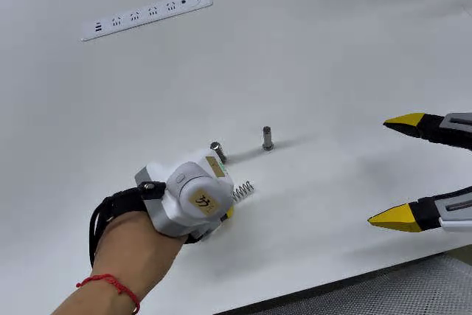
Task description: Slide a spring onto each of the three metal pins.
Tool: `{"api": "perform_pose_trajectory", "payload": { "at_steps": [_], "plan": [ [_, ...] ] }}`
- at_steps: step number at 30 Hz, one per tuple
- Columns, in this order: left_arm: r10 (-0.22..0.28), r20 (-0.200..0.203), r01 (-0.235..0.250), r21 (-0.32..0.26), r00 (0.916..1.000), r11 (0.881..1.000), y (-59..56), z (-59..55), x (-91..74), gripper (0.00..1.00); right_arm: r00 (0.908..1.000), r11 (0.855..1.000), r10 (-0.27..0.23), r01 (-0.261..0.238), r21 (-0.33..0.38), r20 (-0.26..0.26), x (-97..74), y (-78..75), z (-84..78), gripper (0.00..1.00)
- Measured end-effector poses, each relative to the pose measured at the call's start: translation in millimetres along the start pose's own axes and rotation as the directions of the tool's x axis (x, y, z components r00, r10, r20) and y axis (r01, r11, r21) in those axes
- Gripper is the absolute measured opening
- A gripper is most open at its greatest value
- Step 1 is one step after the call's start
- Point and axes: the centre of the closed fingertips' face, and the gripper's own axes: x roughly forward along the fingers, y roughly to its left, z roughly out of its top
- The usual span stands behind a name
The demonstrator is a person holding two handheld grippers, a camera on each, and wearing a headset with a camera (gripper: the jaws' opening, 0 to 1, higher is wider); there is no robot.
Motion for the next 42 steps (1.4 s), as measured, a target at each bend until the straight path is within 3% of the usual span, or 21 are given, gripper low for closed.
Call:
{"api": "perform_pose_trajectory", "payload": {
  "at_steps": [14, 24, 34, 35, 39, 42],
  "plan": [
    [-0.024, 0.098, 0.03, -0.063, 0.9949, 0.998, -10.5, 7.4, -16.9, 0.1, 0.9999, 1.0, 0.011, -0.011, -0.025, -0.008, -0.9, 6.9, 9.7, 0.85],
    [-0.011, 0.192, 0.03, -0.096, 0.9813, 0.995, -12.3, 14.4, -39.2, 0.1, 0.9993, 0.998, 0.032, -0.033, -0.061, -0.017, 1.8, 17.4, 26.4, 0.85],
    [0.009, 0.329, 0.04, -0.142, 0.9444, 0.989, -11.5, 26.1, -65.5, 0.1, 0.9985, 0.996, 0.054, -0.054, -0.076, -0.005, 8.8, 31.4, 47.8, 0.84],
    [0.01, 0.351, 0.046, -0.151, 0.9365, 0.987, -11.2, 28.3, -69.0, 0.1, 0.9984, 0.996, 0.057, -0.057, -0.075, -0.003, 10.0, 33.6, 51.4, 0.84],
    [0.022, 0.397, 0.051, -0.171, 0.9177, 0.984, -9.7, 32.2, -77.7, 0.1, 0.9975, 0.996, 0.067, -0.066, -0.055, 0.024, 14.1, 39.2, 64.9, 0.82],
    [0.027, 0.46, 0.073, -0.199, 0.8875, 0.977, -10.2, 40.2, -86.6, 0.1, 0.9952, 0.997, 0.077, -0.076, -0.032, 0.059, 18.8, 45.7, 80.9, 0.79]
  ]
}}
